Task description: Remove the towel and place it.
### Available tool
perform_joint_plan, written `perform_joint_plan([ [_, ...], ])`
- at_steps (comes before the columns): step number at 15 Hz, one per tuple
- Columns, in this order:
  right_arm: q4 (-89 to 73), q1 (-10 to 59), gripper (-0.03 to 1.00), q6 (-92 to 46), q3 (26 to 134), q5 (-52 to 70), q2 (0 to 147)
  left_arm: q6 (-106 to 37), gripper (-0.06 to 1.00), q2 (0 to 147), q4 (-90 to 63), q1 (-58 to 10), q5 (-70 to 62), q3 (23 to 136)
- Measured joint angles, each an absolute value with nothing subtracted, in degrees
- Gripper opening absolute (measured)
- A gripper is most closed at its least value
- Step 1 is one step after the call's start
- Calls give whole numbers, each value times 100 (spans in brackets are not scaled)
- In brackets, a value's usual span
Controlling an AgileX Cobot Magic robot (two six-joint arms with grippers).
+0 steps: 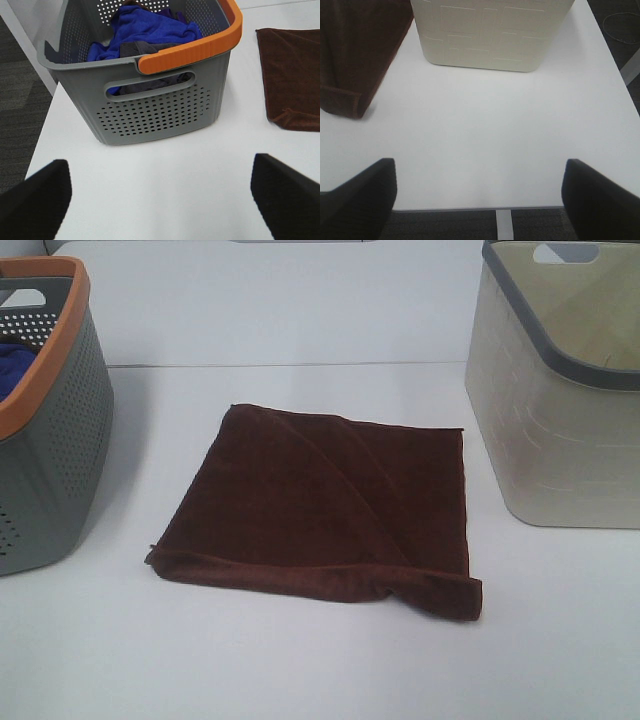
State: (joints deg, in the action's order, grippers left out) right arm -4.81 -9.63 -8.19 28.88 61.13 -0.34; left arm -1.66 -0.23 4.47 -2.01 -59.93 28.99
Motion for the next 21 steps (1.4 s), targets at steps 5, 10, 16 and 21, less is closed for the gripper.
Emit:
perform_joint_plan([
  [5,-476,-384,79,-756,2888,6102,-34,-172,93,-23,435,-201,-5993,2899],
  [10,-476,-126,79,-751,2888,6096,-34,-332,93,-23,-212,-201,-5993,2899],
  [16,-476,-115,79,-751,2888,6096,-34,-516,93,-23,-332,-201,-5993,2899],
  [21,-476,-115,79,-751,2888,6096,-34,-516,92,-23,-332,-201,-5993,2899],
])
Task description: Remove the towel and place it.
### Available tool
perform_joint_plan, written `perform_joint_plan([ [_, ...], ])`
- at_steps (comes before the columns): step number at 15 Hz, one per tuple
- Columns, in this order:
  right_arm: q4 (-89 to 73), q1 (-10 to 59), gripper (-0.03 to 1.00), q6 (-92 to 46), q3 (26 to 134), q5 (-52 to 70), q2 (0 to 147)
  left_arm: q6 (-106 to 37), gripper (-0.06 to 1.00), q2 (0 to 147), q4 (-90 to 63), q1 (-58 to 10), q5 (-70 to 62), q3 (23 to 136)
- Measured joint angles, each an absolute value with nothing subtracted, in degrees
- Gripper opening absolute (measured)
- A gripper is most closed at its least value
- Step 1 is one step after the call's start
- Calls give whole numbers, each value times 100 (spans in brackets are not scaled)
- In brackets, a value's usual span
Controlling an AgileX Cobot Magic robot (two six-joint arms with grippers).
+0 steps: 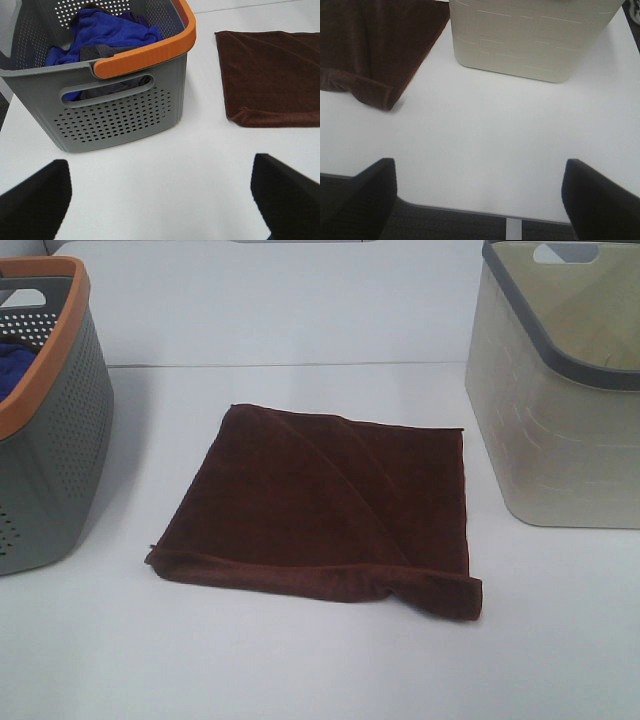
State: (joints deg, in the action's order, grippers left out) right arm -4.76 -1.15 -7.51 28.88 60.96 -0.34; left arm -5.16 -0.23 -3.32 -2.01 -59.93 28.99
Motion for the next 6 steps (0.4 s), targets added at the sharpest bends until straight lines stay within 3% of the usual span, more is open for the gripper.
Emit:
perform_joint_plan([
  [6,-476,-115,79,-745,2888,6096,-34,-516,92,-23,-332,-201,-5987,2899],
])
